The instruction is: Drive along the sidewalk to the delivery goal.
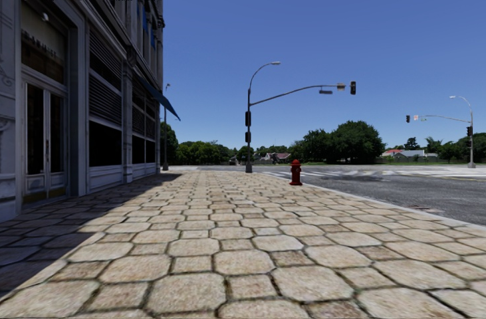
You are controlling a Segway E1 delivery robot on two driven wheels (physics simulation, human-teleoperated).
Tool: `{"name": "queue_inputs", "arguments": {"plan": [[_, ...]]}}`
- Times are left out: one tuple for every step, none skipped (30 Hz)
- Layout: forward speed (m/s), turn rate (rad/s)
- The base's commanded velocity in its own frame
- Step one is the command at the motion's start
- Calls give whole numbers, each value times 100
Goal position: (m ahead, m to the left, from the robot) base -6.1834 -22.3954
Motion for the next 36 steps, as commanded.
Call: {"name": "queue_inputs", "arguments": {"plan": [[200, 0], [200, 0], [200, 0], [200, 0], [200, 0], [200, 0], [200, 0], [200, 0], [200, 0], [200, 0], [200, 0], [200, 0], [200, 0], [200, 0], [200, 0], [200, 0], [200, 0], [200, 0], [200, 0], [200, 0], [200, 0], [200, 0], [200, 0], [200, 0], [200, 0], [200, 0], [200, 0], [200, 0], [200, 0], [200, 0], [200, 0], [200, 0], [200, 0], [200, 0], [200, 0], [200, 0]]}}
